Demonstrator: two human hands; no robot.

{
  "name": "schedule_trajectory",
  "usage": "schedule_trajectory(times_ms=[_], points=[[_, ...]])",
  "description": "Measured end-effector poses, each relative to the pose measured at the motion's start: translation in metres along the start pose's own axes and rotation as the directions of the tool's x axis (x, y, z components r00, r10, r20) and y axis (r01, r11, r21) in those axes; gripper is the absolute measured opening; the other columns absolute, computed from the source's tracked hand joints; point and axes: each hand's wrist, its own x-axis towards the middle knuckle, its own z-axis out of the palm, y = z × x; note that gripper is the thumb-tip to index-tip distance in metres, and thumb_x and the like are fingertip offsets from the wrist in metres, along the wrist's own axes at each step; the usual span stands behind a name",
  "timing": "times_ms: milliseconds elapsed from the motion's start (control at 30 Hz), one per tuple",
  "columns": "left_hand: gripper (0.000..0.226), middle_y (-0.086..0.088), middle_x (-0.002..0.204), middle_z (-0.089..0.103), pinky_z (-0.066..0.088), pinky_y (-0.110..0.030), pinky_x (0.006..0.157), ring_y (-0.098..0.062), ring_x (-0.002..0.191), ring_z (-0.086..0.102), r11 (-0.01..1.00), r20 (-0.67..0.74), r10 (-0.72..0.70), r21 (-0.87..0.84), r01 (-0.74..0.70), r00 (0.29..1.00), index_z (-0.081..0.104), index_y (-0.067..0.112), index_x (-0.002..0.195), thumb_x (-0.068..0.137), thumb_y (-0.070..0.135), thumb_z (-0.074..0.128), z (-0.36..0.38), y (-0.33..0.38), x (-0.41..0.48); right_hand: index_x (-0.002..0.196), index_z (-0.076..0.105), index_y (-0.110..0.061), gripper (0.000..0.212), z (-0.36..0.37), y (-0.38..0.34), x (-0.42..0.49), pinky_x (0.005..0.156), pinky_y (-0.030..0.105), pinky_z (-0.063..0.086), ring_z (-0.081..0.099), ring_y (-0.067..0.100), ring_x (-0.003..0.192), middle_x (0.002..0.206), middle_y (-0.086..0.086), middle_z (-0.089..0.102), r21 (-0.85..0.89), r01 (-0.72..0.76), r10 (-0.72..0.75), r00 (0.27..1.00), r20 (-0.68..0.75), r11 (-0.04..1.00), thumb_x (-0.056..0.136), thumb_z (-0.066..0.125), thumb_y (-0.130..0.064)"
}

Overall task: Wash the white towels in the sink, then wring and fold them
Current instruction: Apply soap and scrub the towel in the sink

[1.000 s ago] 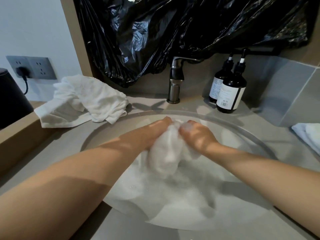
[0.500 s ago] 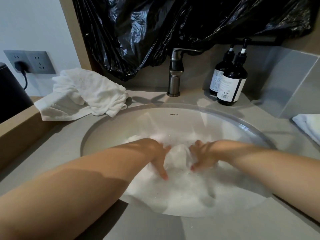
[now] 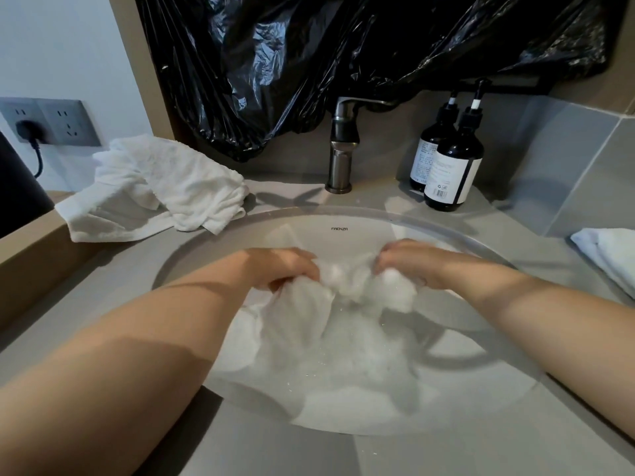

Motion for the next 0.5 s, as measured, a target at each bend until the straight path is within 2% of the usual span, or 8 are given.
schedule_trajectory(times_ms=[33, 100, 233, 300, 367, 400, 467, 500], points=[[0.017, -0.004, 0.078, 0.063, 0.043, -0.027, 0.062, -0.017, 0.067, 0.060, 0.977, -0.008, -0.008, -0.215, 0.006, 1.000, 0.060, 0.017, 0.089, 0.079, 0.030, 0.063, 0.000, 0.005, -0.004, 0.087, 0.061, -0.015, 0.008, 0.001, -0.009, -0.006, 0.048, 0.018, 0.031, 0.044, 0.019, 0.061, 0.078, 0.004, 0.049, 0.111, 0.019, -0.011, 0.997, -0.071, 0.994, 0.085, 0.063, -0.022], [0.028, -0.002, 0.060, 0.056, 0.037, -0.025, 0.058, -0.015, 0.054, 0.052, 0.863, -0.037, -0.004, -0.505, -0.015, 0.999, 0.054, 0.015, 0.068, 0.092, 0.028, 0.049, 0.005, 0.012, -0.005, 0.097, 0.062, -0.016, 0.018, 0.008, -0.025, -0.017, 0.053, 0.023, 0.035, 0.049, 0.019, 0.064, 0.081, 0.001, 0.054, 0.233, 0.083, -0.035, 0.979, -0.201, 0.969, 0.090, 0.058, -0.032], [0.027, -0.006, 0.071, 0.060, 0.042, -0.030, 0.074, -0.024, 0.075, 0.057, 0.724, -0.065, 0.043, -0.686, -0.076, 0.997, 0.059, 0.013, 0.078, 0.089, 0.033, 0.044, 0.026, 0.032, -0.005, 0.105, 0.058, -0.021, 0.024, 0.039, -0.035, -0.029, 0.073, 0.026, 0.036, 0.054, 0.018, 0.090, 0.099, -0.002, 0.055, 0.050, 0.325, -0.280, 0.873, -0.399, 0.944, 0.093, 0.053, -0.042], [0.024, -0.008, 0.072, 0.058, 0.044, -0.030, 0.070, -0.023, 0.068, 0.057, 0.676, -0.065, 0.139, -0.723, -0.143, 0.988, 0.061, 0.012, 0.081, 0.092, 0.027, 0.045, 0.033, 0.039, -0.013, 0.105, 0.056, -0.026, 0.020, 0.045, -0.037, -0.028, 0.077, 0.025, 0.032, 0.050, 0.018, 0.095, 0.103, -0.001, 0.051, -0.078, 0.321, -0.321, 0.834, -0.449, 0.944, 0.095, 0.047, -0.042], [0.026, -0.006, 0.065, 0.057, 0.045, -0.023, 0.056, -0.017, 0.054, 0.057, 0.687, -0.077, 0.225, -0.695, -0.214, 0.971, 0.060, 0.012, 0.075, 0.096, 0.021, 0.048, 0.033, 0.042, -0.019, 0.101, 0.057, -0.023, 0.023, 0.036, -0.037, -0.019, 0.078, 0.029, 0.034, 0.052, 0.025, 0.102, 0.103, 0.003, 0.053, -0.147, 0.274, -0.311, 0.827, -0.469, 0.950, 0.097, 0.043, -0.042], [0.028, -0.005, 0.065, 0.057, 0.045, -0.021, 0.053, -0.015, 0.053, 0.056, 0.741, -0.065, 0.224, -0.637, -0.213, 0.972, 0.060, 0.013, 0.075, 0.098, 0.022, 0.047, 0.033, 0.044, -0.025, 0.102, 0.059, -0.020, 0.028, 0.029, -0.032, -0.011, 0.081, 0.030, 0.037, 0.053, 0.029, 0.106, 0.107, 0.007, 0.056, -0.180, 0.236, -0.294, 0.838, -0.460, 0.955, 0.098, 0.041, -0.041], [0.029, -0.002, 0.075, 0.059, 0.046, -0.023, 0.058, -0.014, 0.063, 0.057, 0.924, -0.043, 0.181, -0.336, -0.185, 0.983, 0.060, 0.014, 0.083, 0.101, 0.028, 0.041, 0.025, 0.045, -0.030, 0.113, 0.062, -0.015, 0.035, 0.013, -0.022, 0.000, 0.088, 0.031, 0.038, 0.052, 0.030, 0.113, 0.122, 0.010, 0.060, -0.265, 0.139, -0.234, 0.899, -0.371, 0.954, 0.100, 0.041, -0.040], [0.031, 0.000, 0.086, 0.061, 0.047, -0.025, 0.066, -0.014, 0.075, 0.059, 0.985, -0.042, 0.152, -0.079, -0.155, 0.987, 0.062, 0.016, 0.095, 0.102, 0.033, 0.037, 0.019, 0.044, -0.030, 0.112, 0.063, -0.015, 0.035, 0.007, -0.016, 0.002, 0.086, 0.029, 0.039, 0.054, 0.028, 0.111, 0.123, 0.009, 0.061, -0.309, 0.106, -0.201, 0.934, -0.295, 0.945, 0.099, 0.043, -0.040]])
